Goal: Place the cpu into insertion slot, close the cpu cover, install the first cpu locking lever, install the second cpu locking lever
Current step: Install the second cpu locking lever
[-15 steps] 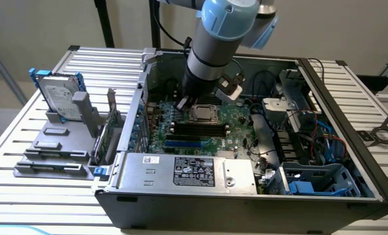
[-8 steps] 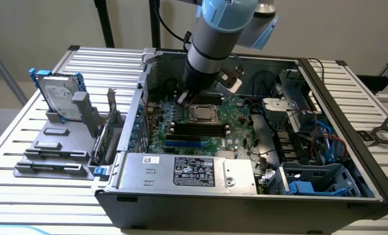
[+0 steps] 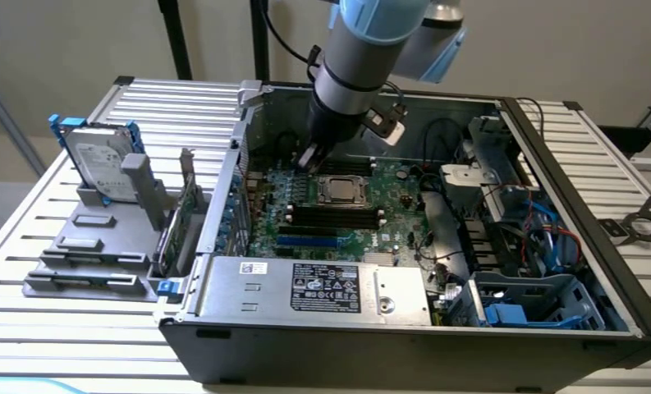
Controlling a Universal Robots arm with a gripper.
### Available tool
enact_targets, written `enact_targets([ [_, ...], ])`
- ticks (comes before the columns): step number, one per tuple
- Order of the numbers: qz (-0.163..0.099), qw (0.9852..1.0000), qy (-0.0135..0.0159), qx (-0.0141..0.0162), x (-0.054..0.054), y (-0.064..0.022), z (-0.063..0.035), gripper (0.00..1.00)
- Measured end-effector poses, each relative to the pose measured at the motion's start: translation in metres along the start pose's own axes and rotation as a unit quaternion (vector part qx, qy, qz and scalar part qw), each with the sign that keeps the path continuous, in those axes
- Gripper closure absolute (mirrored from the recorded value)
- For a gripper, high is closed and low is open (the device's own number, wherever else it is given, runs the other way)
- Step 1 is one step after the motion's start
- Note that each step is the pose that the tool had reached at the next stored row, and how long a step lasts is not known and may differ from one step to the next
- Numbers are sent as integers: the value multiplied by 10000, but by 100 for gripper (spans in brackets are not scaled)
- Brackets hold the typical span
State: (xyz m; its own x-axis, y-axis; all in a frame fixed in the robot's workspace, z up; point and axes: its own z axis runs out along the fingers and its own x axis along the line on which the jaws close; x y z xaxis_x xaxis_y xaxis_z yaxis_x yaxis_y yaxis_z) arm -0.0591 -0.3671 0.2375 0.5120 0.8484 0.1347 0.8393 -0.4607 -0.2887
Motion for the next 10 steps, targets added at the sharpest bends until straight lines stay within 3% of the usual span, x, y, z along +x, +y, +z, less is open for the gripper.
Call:
enact_targets([
  [5,-141,9999,-43,20,29,-43,-79,89],
  [10,-204,9998,-51,11,16,-85,-110,89],
])
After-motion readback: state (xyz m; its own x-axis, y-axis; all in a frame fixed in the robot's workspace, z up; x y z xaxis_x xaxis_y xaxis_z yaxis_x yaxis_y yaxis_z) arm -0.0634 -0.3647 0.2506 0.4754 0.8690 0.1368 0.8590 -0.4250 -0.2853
